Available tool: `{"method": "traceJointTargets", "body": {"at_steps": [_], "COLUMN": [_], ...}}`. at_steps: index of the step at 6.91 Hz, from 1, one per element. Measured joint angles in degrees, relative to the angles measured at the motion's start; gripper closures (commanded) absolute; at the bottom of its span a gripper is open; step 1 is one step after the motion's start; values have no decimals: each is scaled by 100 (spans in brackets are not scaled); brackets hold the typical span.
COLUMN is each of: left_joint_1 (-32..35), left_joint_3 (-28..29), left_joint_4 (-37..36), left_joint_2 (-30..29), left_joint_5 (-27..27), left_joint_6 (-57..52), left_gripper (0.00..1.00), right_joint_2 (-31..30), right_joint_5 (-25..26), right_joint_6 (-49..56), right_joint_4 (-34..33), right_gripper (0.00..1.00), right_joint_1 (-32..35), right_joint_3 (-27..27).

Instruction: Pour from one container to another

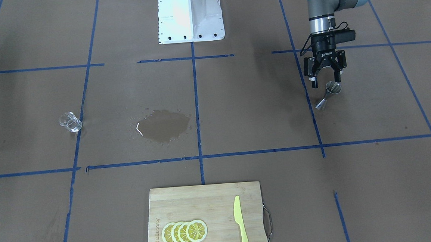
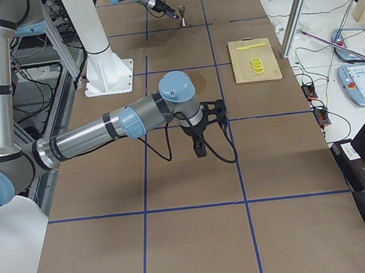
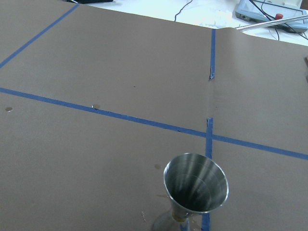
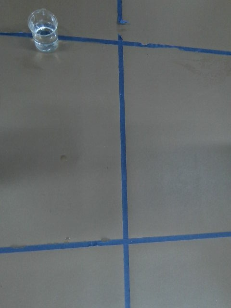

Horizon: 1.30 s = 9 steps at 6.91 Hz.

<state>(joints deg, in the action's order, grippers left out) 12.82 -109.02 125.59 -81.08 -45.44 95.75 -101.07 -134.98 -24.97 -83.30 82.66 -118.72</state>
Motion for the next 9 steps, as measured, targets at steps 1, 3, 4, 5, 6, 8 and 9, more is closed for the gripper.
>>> {"method": "traceJointTargets", "body": {"at_steps": [1,3,4,5,6,8,9], "left_joint_1": [-41,-69,-69,-70,-70,-63,-52], "left_joint_3": [138,370,463,598,730,826,829], "left_joint_4": [-3,-29,-38,-42,-43,-43,-41], "left_joint_2": [-115,-329,-437,-575,-707,-771,-771], "left_joint_5": [238,785,1004,1151,1222,1254,1254], "left_joint_6": [11,-233,-519,-730,-927,-1185,-1244], "left_gripper": [19,21,24,26,30,30,30], "right_joint_2": [-3,-14,-16,-18,-21,-25,-9], "right_joint_5": [267,672,749,785,834,912,937], "right_joint_6": [-620,-1531,-1791,-1939,-2116,-2473,-2658], "right_joint_4": [3,14,30,40,46,50,50], "right_gripper": [0,0,0,0,0,0,0], "right_joint_1": [-387,-1080,-1290,-1430,-1559,-1764,-1880], "right_joint_3": [-350,-842,-945,-1008,-1067,-1204,-1268]}}
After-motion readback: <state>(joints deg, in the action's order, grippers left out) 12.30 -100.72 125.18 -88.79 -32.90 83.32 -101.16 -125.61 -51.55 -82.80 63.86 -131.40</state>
